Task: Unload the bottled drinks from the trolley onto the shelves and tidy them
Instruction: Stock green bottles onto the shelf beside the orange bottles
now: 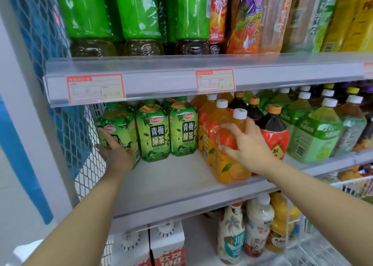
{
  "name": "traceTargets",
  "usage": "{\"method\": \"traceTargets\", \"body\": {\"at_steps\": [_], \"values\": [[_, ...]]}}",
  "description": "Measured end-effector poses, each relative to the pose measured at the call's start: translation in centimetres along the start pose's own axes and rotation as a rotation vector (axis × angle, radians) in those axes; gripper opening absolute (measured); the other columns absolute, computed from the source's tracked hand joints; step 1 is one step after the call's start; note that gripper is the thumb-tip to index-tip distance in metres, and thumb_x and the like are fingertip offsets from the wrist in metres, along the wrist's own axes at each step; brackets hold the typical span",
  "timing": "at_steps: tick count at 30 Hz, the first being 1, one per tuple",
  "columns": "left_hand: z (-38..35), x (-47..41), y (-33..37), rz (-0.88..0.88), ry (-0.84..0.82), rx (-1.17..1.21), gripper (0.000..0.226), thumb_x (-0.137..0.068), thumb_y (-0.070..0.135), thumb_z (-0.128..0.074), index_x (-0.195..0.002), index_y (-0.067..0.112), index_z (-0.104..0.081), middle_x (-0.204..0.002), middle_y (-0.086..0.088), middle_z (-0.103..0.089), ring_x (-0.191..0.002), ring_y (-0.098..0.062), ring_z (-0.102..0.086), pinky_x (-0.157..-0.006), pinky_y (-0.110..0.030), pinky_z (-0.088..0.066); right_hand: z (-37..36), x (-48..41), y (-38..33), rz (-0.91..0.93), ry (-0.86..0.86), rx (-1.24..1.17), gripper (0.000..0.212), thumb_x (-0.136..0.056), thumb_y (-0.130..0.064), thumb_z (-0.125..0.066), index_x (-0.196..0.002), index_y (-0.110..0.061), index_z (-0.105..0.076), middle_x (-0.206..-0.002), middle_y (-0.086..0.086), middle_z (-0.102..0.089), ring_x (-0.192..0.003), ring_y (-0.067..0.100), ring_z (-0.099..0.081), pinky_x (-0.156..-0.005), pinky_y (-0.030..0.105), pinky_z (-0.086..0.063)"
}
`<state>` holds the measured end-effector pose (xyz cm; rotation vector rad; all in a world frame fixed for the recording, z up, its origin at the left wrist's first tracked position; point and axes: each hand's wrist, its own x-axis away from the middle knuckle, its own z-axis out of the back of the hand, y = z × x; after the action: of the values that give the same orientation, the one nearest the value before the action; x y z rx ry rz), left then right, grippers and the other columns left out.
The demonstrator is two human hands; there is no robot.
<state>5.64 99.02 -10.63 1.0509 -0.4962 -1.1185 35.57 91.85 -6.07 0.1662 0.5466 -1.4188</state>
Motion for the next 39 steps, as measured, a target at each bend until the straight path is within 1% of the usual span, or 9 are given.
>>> {"method": "traceTargets", "body": {"at_steps": [4, 7, 10, 12, 16, 22, 28, 32, 39], "values": [[1.4, 2.6, 1.4, -0.041, -0.056, -0.033, 0.09, -0.092, 0.015, -0.056, -0.148, 0.029, 0.013, -0.154, -0.018, 0.019, -0.144, -0.033, -0.001, -0.115, -0.038, -0.014, 0.7, 0.1, 0.4, 0.048, -0.094, -0.054, 0.069, -0.084, -0.047, -0.059, -0.144, -0.038, -0.024, -0.153, 0.018, 0.0, -0.142, 0.038, 0.0, -0.117, 0.049, -0.01], [0.1, 6.7, 3.8, -0.297, 0.086, -0.061, 0.072, -0.089, 0.014, -0.06, -0.148, 0.023, -0.019, -0.155, -0.01, -0.004, -0.138, -0.032, -0.024, -0.109, -0.038, -0.026, 2.4, 1.0, 1.0, 0.105, -0.198, -0.101, 0.066, -0.087, -0.041, -0.06, -0.143, -0.041, -0.025, -0.155, 0.015, 0.011, -0.144, 0.031, 0.01, -0.117, 0.042, -0.007], [-2.7, 10.7, 6.9, -0.651, 0.057, -0.025, 0.052, -0.087, 0.015, -0.059, -0.137, 0.016, -0.043, -0.142, -0.009, -0.034, -0.13, -0.023, -0.037, -0.106, -0.036, -0.034, 5.2, 2.8, 2.6, 0.194, -0.244, -0.09, 0.044, -0.09, -0.035, -0.057, -0.133, -0.035, -0.047, -0.155, 0.005, -0.013, -0.143, 0.021, -0.017, -0.107, 0.023, -0.025], [-5.2, 13.4, 9.2, -0.804, -0.087, 0.015, 0.042, -0.087, 0.021, -0.051, -0.129, 0.019, -0.052, -0.13, -0.002, -0.047, -0.12, -0.017, -0.046, -0.1, -0.04, -0.04, 7.6, 4.2, 4.5, 0.204, -0.22, -0.068, 0.029, -0.091, -0.03, -0.057, -0.12, -0.03, -0.06, -0.139, -0.005, -0.042, -0.117, 0.006, -0.048, -0.087, 0.005, -0.032], [-10.9, 19.1, 12.8, -1.04, -0.384, 0.059, 0.031, -0.088, 0.025, -0.047, -0.115, 0.024, -0.06, -0.112, 0.01, -0.057, -0.103, -0.013, -0.055, -0.089, -0.041, -0.047, 11.5, 8.0, 10.6, 0.049, -0.198, -0.006, 0.022, -0.091, -0.024, -0.058, -0.11, -0.02, -0.067, -0.104, -0.01, -0.064, -0.093, 0.003, -0.058, -0.072, 0.003, -0.04], [-17.5, 23.9, 14.9, -1.041, -0.571, -0.03, 0.023, -0.093, 0.039, -0.047, -0.109, 0.036, -0.063, -0.1, 0.021, -0.063, -0.092, -0.003, -0.059, -0.08, -0.025, -0.045, 13.0, 15.6, 21.2, -0.299, -0.245, 0.084, 0.02, -0.089, -0.026, -0.06, -0.106, -0.018, -0.068, -0.093, -0.009, -0.067, -0.082, 0.002, -0.061, -0.068, 0.01, -0.043], [-18.5, 23.6, 14.4, -1.035, -0.522, -0.181, 0.053, -0.084, 0.059, -0.016, -0.108, 0.043, -0.06, -0.075, 0.018, -0.067, -0.081, -0.011, -0.063, -0.064, -0.028, -0.043, 11.0, 19.6, 27.9, -0.573, -0.396, 0.236, 0.053, -0.091, -0.029, -0.056, -0.138, -0.013, -0.04, -0.14, 0.009, -0.046, -0.124, 0.024, -0.047, -0.099, 0.029, -0.035], [-18.9, 23.7, 14.2, -1.0, -0.523, -0.161, 0.06, -0.081, 0.058, -0.01, -0.103, 0.041, -0.063, -0.067, 0.018, -0.066, -0.075, -0.008, -0.062, -0.066, -0.03, -0.046, 8.5, 19.4, 30.9, -0.665, -0.542, 0.241, 0.064, -0.092, -0.034, -0.055, -0.144, -0.011, -0.027, -0.146, 0.013, -0.038, -0.132, 0.027, -0.039, -0.107, 0.034, -0.032], [-19.1, 23.7, 14.0, -0.986, -0.528, -0.197, 0.06, -0.083, 0.057, -0.006, -0.105, 0.044, -0.061, -0.064, 0.008, -0.066, -0.073, -0.012, -0.062, -0.069, -0.035, -0.047, 4.6, 19.6, 33.5, -0.646, -0.515, 0.31, 0.028, -0.082, -0.032, -0.066, -0.097, -0.017, -0.048, -0.108, 0.007, -0.05, -0.093, 0.02, -0.053, -0.086, 0.031, -0.048]]}}
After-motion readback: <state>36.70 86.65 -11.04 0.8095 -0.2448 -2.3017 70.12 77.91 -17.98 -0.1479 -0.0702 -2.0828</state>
